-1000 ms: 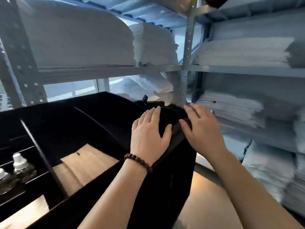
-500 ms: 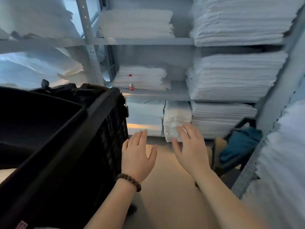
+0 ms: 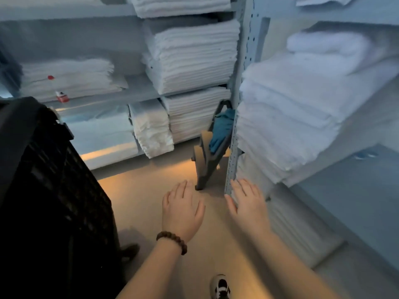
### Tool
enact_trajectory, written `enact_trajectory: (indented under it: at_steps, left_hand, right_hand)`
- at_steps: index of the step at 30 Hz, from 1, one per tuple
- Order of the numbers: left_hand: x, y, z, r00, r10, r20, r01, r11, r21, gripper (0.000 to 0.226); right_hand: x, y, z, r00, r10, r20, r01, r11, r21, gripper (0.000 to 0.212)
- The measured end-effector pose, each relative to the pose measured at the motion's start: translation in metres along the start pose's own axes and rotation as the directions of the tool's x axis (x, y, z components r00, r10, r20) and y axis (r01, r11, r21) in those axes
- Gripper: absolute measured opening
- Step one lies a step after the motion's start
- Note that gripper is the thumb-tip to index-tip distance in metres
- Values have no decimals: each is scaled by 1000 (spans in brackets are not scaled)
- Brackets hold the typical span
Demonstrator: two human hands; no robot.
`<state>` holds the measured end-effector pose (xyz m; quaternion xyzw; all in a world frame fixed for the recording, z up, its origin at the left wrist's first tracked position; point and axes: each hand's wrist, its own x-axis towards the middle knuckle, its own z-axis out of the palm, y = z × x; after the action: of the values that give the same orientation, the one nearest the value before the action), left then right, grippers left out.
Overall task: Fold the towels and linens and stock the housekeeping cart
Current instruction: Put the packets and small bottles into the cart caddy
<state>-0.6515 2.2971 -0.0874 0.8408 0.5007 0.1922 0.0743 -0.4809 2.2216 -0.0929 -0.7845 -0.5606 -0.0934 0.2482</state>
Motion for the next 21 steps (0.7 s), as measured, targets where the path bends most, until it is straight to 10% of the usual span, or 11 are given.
enact_trajectory:
  at_steps: [21]
  left_hand:
    - [-49, 274, 94, 769, 609, 195, -566, 790, -235, 65]
  right_hand:
    - [-169, 195, -139, 770, 589, -245, -635, 744, -208, 42]
